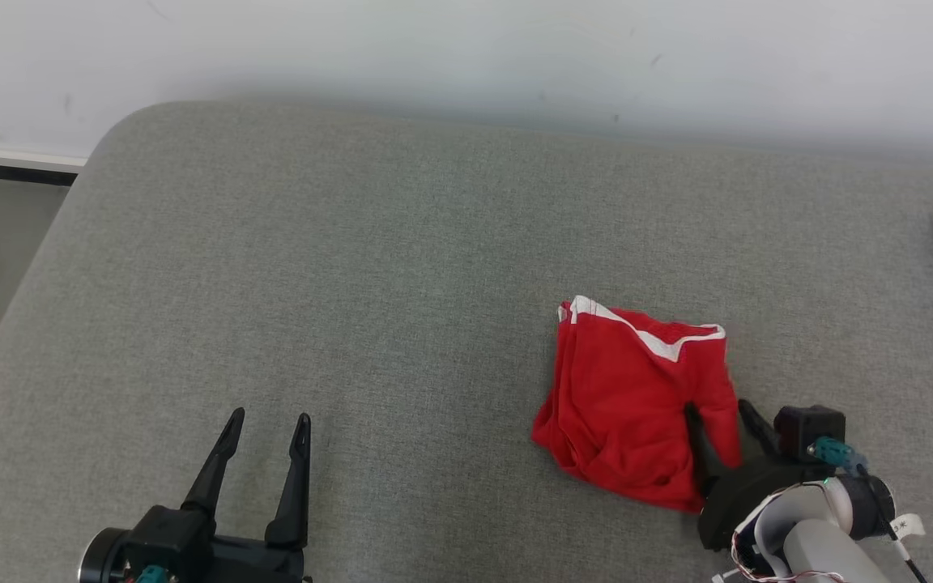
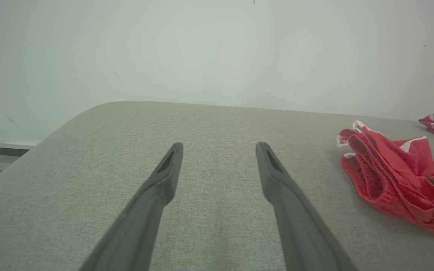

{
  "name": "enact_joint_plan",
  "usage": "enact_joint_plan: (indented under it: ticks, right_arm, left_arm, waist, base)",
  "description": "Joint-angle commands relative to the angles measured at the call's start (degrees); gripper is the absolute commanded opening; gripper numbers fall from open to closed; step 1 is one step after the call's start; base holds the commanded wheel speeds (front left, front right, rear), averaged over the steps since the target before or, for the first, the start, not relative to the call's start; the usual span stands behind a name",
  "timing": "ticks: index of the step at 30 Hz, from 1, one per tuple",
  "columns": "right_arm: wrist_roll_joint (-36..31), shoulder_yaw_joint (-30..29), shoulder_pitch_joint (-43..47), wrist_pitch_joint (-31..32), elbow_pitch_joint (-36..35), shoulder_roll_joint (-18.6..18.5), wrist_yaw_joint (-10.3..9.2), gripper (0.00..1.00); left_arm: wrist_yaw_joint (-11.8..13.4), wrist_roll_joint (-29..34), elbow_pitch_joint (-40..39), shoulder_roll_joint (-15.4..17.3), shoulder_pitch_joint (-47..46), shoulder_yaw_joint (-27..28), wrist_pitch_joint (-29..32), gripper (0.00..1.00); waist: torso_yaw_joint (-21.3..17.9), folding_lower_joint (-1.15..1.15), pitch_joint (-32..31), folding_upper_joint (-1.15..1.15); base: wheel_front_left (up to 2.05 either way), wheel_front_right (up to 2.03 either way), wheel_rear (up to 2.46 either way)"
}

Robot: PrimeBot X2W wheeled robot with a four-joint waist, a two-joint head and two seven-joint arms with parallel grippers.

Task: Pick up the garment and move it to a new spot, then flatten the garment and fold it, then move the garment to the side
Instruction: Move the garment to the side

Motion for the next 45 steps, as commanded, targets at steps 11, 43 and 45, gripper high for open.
enact_joint_plan:
  ticks: [11, 43, 45]
  right_arm:
    - [3.1, 5.0, -4.3, -0.3, 3.6, -0.2, -0.02, 0.00]
    - [12.3, 21.4, -31.5, 8.9, -10.6, -31.3, -0.02, 0.00]
    - [12.4, 21.2, -32.9, 9.0, -9.9, -32.2, -0.02, 0.00]
  left_arm:
    - [0.1, 0.5, 0.0, -0.3, -1.1, 1.2, -0.1, 1.00]
    - [0.1, 3.3, -9.0, 6.7, -8.7, 2.4, -0.1, 1.00]
    - [0.2, 3.6, -10.1, 7.2, -8.9, 2.3, -0.1, 1.00]
  waist:
    - [-2.3, -0.01, 1.1, 0.00]
    - [-21.7, -0.01, 22.6, 0.00]
    - [-22.3, -0.01, 23.6, 0.00]
  base:
    - [0.00, 0.00, 0.00]
    - [0.00, 0.00, 0.00]
    - [0.00, 0.00, 0.00]
